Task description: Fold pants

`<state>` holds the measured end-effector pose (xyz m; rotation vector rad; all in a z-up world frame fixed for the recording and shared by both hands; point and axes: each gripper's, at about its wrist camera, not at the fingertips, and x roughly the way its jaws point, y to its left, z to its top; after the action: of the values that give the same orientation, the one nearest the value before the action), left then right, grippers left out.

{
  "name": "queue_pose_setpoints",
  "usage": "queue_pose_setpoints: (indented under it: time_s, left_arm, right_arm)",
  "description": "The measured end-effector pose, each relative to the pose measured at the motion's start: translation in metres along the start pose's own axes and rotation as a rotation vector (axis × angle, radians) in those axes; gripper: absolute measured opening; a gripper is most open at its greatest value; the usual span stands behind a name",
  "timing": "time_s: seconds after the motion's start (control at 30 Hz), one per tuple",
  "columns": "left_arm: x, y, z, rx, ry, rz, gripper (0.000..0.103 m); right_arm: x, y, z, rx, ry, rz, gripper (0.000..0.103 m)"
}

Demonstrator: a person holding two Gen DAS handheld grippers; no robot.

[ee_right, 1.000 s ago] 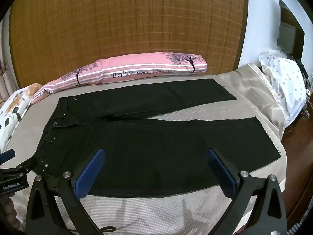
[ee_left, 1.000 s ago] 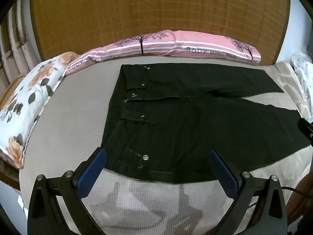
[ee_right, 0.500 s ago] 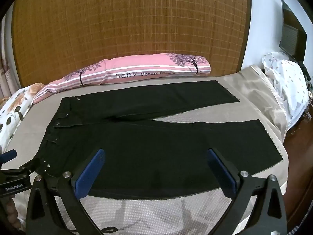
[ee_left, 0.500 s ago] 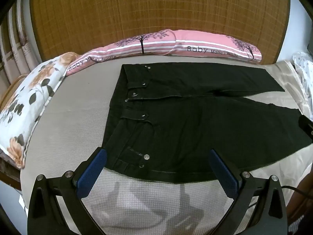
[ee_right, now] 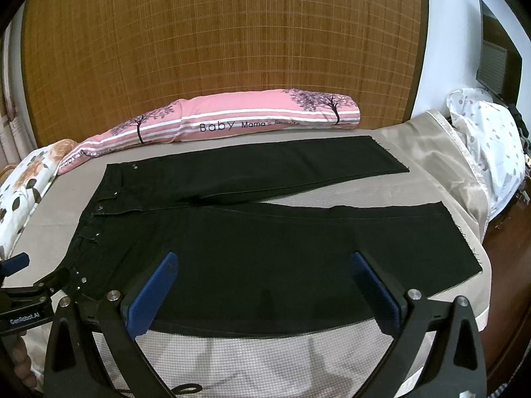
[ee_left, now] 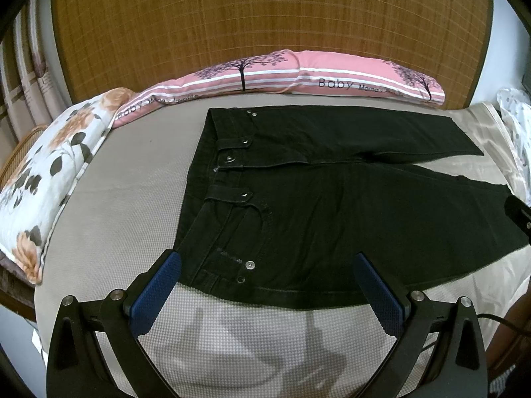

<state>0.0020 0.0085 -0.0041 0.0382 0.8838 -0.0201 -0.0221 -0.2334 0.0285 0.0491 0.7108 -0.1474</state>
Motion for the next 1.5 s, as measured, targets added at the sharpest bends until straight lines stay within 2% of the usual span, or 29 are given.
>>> queue_pose_setpoints:
  time_s: [1.5]
  left_arm:
    - [0.0004,0.0022,-0.0016,-0.009,0.006,-0.004,0.103]
  right_arm:
    - [-0.0005,0.0047,-0.0004,0.001,0.005,0.006,0.103]
